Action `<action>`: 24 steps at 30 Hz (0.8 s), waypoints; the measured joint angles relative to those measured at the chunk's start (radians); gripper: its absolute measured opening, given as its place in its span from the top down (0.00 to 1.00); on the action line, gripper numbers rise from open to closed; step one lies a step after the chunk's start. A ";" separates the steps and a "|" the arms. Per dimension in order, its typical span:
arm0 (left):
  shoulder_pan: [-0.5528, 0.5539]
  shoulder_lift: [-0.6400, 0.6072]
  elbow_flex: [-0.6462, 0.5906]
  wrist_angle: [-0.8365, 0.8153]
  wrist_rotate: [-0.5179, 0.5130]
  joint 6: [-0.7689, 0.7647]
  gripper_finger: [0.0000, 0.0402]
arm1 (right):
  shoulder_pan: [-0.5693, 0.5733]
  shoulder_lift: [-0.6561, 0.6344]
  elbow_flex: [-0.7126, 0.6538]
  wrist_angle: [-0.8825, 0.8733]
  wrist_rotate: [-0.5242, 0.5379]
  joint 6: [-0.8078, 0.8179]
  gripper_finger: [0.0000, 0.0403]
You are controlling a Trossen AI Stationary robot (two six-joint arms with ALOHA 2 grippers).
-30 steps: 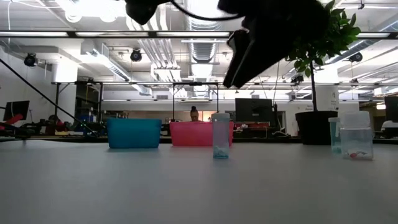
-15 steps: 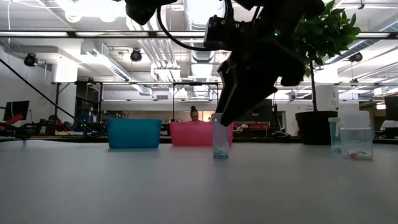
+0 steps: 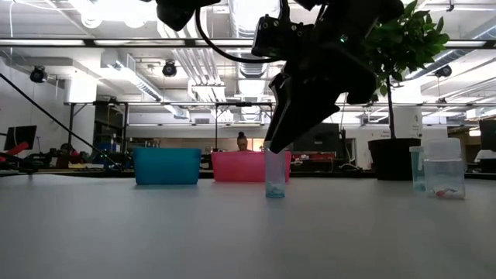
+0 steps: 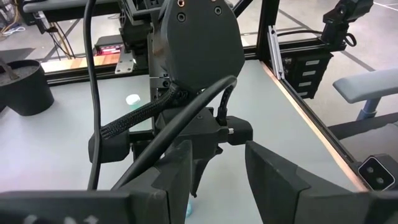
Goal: Pick and place medicine bottles into bin by pill shape (circle, oval)
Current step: Put the bottom blue tablet bottle into the blue bin
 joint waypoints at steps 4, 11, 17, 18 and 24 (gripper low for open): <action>0.000 0.000 0.000 0.000 0.000 0.000 0.67 | 0.000 0.000 0.000 0.000 0.000 -0.001 0.67; 0.000 0.000 0.000 0.001 0.000 0.000 0.67 | 0.000 0.000 0.000 0.001 -0.001 -0.003 0.73; 0.000 0.000 0.000 0.001 0.000 0.000 0.67 | 0.000 0.000 0.000 0.000 -0.003 -0.003 0.73; 0.000 0.000 0.000 0.001 0.000 0.000 0.67 | 0.000 0.000 0.000 0.001 -0.003 -0.003 0.73; 0.000 -0.002 0.000 -0.004 -0.021 0.024 0.67 | 0.000 -0.014 0.000 -0.005 -0.004 -0.003 0.72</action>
